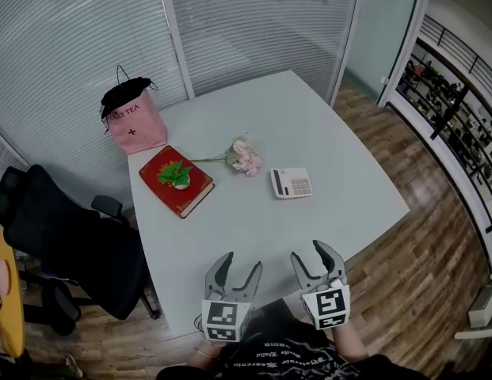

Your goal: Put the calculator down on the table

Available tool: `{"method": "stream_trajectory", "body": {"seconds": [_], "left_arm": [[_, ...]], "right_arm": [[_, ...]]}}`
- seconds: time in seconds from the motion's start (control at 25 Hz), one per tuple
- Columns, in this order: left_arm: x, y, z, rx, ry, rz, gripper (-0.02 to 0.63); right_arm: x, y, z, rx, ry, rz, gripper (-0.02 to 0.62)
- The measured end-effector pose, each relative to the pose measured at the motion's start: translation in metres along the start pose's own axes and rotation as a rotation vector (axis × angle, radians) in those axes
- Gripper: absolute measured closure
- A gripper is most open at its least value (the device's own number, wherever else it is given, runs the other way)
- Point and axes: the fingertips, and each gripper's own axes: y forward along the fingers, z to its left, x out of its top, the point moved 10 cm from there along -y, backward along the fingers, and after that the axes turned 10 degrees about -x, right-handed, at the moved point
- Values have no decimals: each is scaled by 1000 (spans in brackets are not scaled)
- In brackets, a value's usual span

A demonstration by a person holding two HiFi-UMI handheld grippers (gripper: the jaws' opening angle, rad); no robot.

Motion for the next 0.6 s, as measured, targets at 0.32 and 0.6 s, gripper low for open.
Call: {"method": "stream_trajectory", "body": {"seconds": [0.32,0.6], "left_arm": [[-3,0,-3,-40,-27,-3,481],[0,5,0,-75,-24,-10,585]], "right_arm": [[5,3,12,33,-11,-22,540],[9,12,16,49,-17,-37,588]]}}
